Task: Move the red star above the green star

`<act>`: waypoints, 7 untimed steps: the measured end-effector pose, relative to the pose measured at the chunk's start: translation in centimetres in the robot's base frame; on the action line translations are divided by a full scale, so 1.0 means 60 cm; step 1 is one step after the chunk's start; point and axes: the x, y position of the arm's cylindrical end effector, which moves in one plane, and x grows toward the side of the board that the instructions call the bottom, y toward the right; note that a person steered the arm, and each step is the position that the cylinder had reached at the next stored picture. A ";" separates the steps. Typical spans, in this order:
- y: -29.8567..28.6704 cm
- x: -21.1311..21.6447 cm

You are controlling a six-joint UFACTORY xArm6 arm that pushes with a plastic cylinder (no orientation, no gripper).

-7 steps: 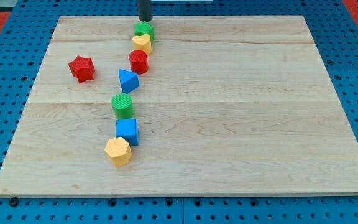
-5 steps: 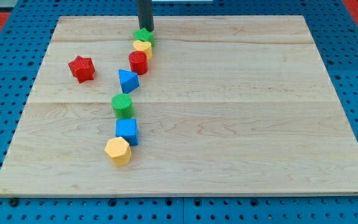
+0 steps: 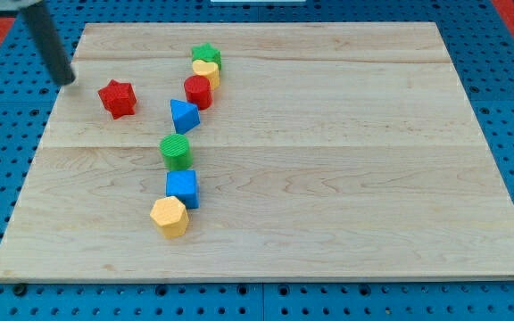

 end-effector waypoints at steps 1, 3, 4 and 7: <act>-0.015 0.044; -0.029 0.034; -0.030 0.049; 0.050 0.073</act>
